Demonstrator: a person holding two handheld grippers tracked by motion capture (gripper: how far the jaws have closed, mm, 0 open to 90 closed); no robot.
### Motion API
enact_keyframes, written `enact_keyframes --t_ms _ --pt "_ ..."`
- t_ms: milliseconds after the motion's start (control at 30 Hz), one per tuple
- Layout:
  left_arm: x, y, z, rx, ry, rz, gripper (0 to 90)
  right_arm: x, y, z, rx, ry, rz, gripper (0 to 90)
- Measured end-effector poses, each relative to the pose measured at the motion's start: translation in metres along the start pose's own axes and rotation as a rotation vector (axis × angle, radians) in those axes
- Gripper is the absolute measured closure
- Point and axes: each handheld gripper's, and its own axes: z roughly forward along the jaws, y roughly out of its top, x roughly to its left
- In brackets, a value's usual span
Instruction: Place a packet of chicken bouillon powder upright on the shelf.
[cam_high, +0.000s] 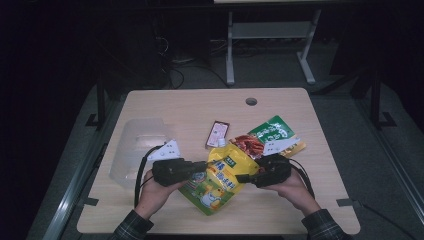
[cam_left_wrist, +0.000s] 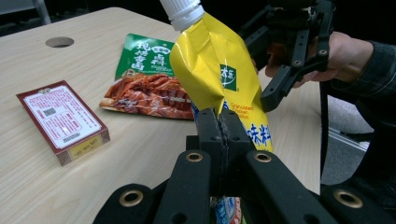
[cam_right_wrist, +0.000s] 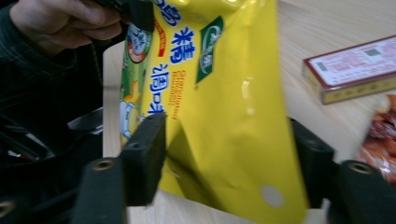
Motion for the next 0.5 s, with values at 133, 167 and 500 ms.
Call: enact_keyframes --t_ms 133,167,500 --pt "0.0 -0.0002 0.0002 -0.001 0.001 0.001 89.5 0.0005 0.002 0.0017 -0.008 0.03 -0.01 63.4" --pt "-0.0001 -0.0002 0.0004 0.0 0.002 0.004 89.5 0.0006 0.0025 0.0021 -0.012 0.037 -0.014 68.5" --pt "-0.0001 0.0001 0.001 -0.008 0.013 0.016 88.5 0.0024 0.0095 0.0032 0.005 0.035 -0.079 90.0"
